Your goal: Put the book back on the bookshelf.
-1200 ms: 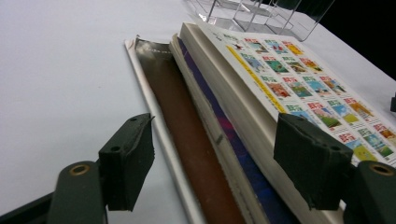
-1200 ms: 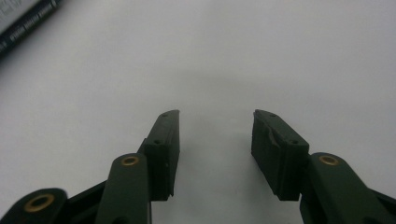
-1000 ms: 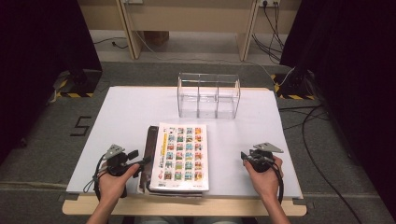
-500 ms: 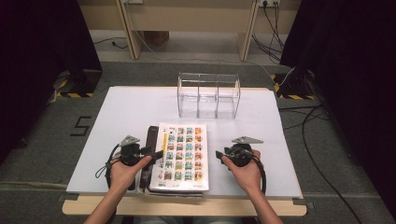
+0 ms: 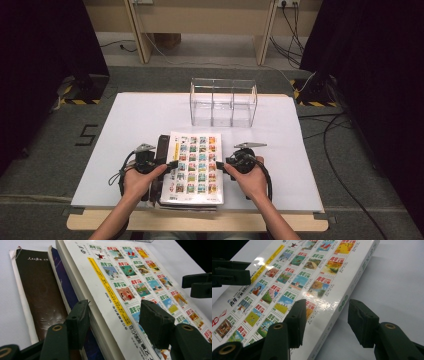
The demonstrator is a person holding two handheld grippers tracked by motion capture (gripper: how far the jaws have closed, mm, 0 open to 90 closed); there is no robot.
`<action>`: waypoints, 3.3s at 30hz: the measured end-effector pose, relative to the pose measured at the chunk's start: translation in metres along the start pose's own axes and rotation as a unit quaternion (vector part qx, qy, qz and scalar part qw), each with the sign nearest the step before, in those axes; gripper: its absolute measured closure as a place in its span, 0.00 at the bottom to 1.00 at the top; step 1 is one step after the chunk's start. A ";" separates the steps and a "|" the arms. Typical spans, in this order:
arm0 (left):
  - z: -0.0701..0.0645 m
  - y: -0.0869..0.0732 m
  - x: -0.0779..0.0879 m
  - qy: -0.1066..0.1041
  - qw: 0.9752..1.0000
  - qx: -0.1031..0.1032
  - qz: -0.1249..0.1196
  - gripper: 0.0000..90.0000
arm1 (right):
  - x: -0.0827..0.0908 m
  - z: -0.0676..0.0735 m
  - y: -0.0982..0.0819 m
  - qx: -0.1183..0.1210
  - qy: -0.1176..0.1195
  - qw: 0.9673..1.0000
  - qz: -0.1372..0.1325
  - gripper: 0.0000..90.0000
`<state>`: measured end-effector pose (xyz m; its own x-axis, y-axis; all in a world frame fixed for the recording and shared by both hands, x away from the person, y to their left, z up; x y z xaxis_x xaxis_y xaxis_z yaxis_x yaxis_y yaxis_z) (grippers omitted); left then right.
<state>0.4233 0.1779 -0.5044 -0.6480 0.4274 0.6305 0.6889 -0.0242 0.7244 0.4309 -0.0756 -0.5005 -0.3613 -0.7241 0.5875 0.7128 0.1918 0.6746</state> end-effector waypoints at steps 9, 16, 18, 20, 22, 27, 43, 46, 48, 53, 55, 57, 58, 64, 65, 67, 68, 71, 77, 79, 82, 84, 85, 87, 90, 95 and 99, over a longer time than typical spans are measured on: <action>0.005 0.000 -0.003 0.002 0.999 0.033 0.006 0.53 | -0.010 0.003 -0.004 -0.012 0.012 1.000 0.023 0.53; 0.001 0.006 -0.003 -0.005 0.999 0.053 0.003 0.59 | -0.009 0.002 -0.004 -0.013 -0.001 1.000 0.025 0.51; 0.001 0.006 -0.006 -0.004 0.998 0.055 0.005 0.59 | -0.008 0.001 -0.004 -0.014 -0.002 1.000 0.027 0.50; 0.002 0.004 -0.007 -0.004 0.998 0.064 0.006 0.59 | -0.007 0.001 -0.005 -0.013 -0.002 1.000 0.027 0.50; 0.001 0.000 -0.007 -0.006 0.998 0.067 0.009 0.58 | -0.007 0.001 -0.005 -0.012 -0.002 1.000 0.026 0.51; -0.001 -0.001 -0.003 -0.011 0.996 0.092 0.010 0.57 | -0.007 0.002 -0.006 -0.011 -0.006 1.000 0.026 0.50; -0.025 -0.012 -0.013 -0.086 0.985 0.147 0.033 0.71 | -0.010 0.002 -0.006 -0.018 -0.009 1.000 0.022 0.46; -0.025 -0.010 -0.011 -0.094 0.984 0.149 0.035 0.79 | -0.010 0.002 -0.006 -0.018 -0.007 1.000 0.025 0.46; -0.024 -0.010 -0.011 -0.097 0.983 0.152 0.036 0.81 | -0.010 0.000 -0.004 -0.018 -0.004 0.999 0.026 0.47; -0.025 -0.010 -0.011 -0.091 0.986 0.137 0.033 0.81 | -0.013 -0.007 0.003 -0.034 0.002 0.999 0.024 0.47; -0.024 -0.010 -0.012 -0.093 0.985 0.142 0.041 0.81 | -0.015 -0.011 0.008 -0.045 0.005 0.999 0.025 0.47; -0.025 -0.009 -0.014 -0.102 0.983 0.147 0.047 0.82 | -0.016 -0.014 0.011 -0.045 0.005 0.999 0.028 0.47; -0.026 -0.008 -0.015 -0.107 0.981 0.152 0.049 0.82 | -0.015 -0.016 0.012 -0.042 0.002 0.999 0.029 0.47; -0.033 -0.007 -0.019 -0.107 0.983 0.145 0.047 0.83 | -0.012 -0.033 0.015 -0.078 0.008 0.997 0.024 0.44; -0.031 -0.009 -0.019 -0.112 0.981 0.151 0.044 0.83 | -0.013 -0.036 0.016 -0.087 0.013 0.996 0.022 0.43; -0.030 -0.009 -0.019 -0.108 0.982 0.148 0.047 0.83 | -0.015 -0.037 0.017 -0.093 0.022 0.995 0.020 0.43; -0.031 -0.008 -0.019 -0.102 0.983 0.145 0.049 0.82 | -0.017 -0.037 0.018 -0.095 0.025 0.995 0.020 0.41; -0.031 -0.008 -0.020 -0.095 0.985 0.137 0.055 0.80 | -0.023 -0.039 0.020 -0.112 0.034 0.993 0.020 0.39; -0.031 -0.007 -0.019 -0.090 0.986 0.132 0.054 0.78 | -0.033 -0.040 0.024 -0.137 0.051 0.989 0.024 0.36; -0.030 -0.007 -0.020 -0.088 0.986 0.130 0.060 0.78 | -0.031 -0.041 0.026 -0.149 0.047 0.987 0.022 0.43; -0.028 -0.005 -0.019 -0.081 0.987 0.123 0.065 0.76 | -0.022 -0.036 0.033 -0.134 0.038 0.990 0.013 0.58; -0.027 -0.005 -0.018 -0.077 0.987 0.122 0.067 0.76 | -0.017 -0.027 0.040 -0.098 0.022 0.995 0.013 0.63; -0.027 -0.005 -0.018 -0.075 0.987 0.121 0.068 0.76 | -0.015 -0.022 0.045 -0.080 0.013 0.997 0.012 0.66; -0.026 -0.005 -0.017 -0.074 0.987 0.122 0.071 0.76 | -0.010 -0.005 0.057 -0.057 0.021 0.998 0.001 0.72; -0.024 -0.004 -0.017 -0.074 0.987 0.122 0.078 0.77 | -0.012 0.008 0.066 -0.030 0.020 0.999 0.017 0.71; -0.021 -0.003 -0.017 -0.078 0.986 0.124 0.082 0.77 | -0.032 0.001 0.068 -0.040 0.030 0.997 0.053 0.66; -0.021 -0.003 -0.017 -0.080 0.985 0.126 0.083 0.77 | -0.043 -0.008 0.067 -0.054 0.032 0.996 0.062 0.71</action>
<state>0.4258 0.1516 -0.5116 -0.4747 0.5733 0.6678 0.8524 0.1105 0.5111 0.4991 -0.0374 -0.4841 -0.2294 -0.7404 0.6318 0.8114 0.2130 0.5443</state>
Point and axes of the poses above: each handheld gripper's, and its own axes: x roughly backward along the jaws, y roughly out of its top, z roughly to its left, the point moved 6 cm from there along -x, roughly forward along the jaws, and after that the axes turned 9 degrees about y, right-handed, at the moved point
